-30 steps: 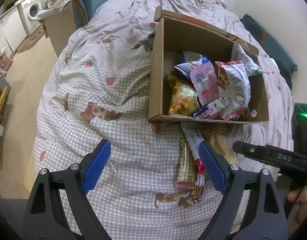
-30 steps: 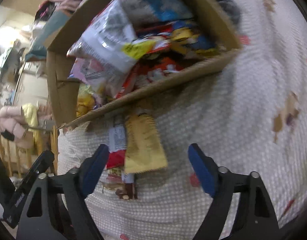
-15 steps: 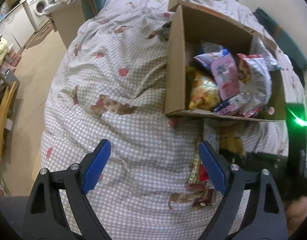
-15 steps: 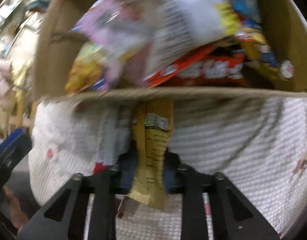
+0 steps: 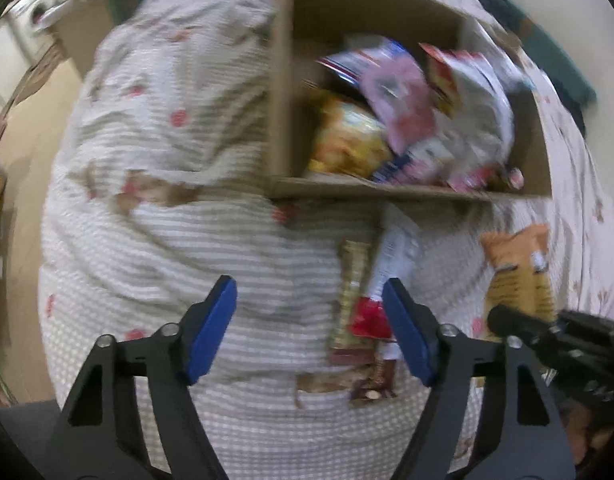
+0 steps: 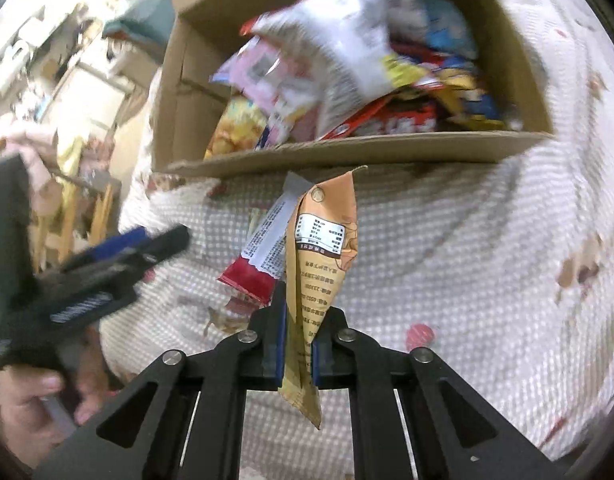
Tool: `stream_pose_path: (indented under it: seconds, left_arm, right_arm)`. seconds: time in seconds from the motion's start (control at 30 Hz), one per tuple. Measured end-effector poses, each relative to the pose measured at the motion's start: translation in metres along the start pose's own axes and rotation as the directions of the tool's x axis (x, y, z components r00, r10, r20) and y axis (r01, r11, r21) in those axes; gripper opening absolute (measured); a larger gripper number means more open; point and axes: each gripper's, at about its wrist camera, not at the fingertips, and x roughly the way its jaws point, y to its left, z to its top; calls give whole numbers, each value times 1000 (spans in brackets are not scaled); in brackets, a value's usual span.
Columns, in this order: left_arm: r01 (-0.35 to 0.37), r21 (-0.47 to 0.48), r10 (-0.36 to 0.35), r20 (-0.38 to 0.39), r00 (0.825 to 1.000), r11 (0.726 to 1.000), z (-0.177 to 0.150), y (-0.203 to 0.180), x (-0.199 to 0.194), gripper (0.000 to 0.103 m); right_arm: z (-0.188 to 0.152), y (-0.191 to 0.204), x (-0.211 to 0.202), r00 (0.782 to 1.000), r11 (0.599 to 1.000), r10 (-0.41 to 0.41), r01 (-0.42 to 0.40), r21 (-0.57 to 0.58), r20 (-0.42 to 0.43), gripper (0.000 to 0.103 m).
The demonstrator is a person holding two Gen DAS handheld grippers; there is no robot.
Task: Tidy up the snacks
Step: 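Grasp the red-and-white bar with the left tool while the right tool grasps the tan bar, then carry the red-and-white bar and tan bar over the box with both tools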
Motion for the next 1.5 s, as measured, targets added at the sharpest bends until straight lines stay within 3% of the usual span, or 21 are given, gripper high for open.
stream_pose_path:
  seconds: [0.13,0.27,0.37,0.5,0.6,0.7,1.5]
  left_arm:
    - [-4,117,7,-23,1000,993,6,-34,11,59]
    - [-35,231,47,-46,998,972,12,-71,30,59]
    - [-61,277,86,-81,993,959,11,-86,49,59]
    - [-116,325,151,-85,985,939,9,-94,67,51]
    - [-141,327,173,-71,982,934,9,-96,68,50]
    - [-152,339,184,-64,981,929,9,-97,68,29]
    - [-112,202,102,60,993,973,-20,-60,-37,28]
  right_arm:
    - [-8,-22,-25,998,997,6,-12,82,70,9]
    - [-9,-48,-43,992,986,17,-37,164,121,9]
    - [-7,-55,-47,990,981,21,-48,188,141,9]
    - [-6,-64,-52,987,974,40,-73,214,155,9]
    - [-6,-68,-52,987,970,58,-91,224,150,9]
    - [-6,-64,-49,987,972,61,-93,217,146,9]
    - [-7,-31,-43,988,988,75,-93,124,138,9]
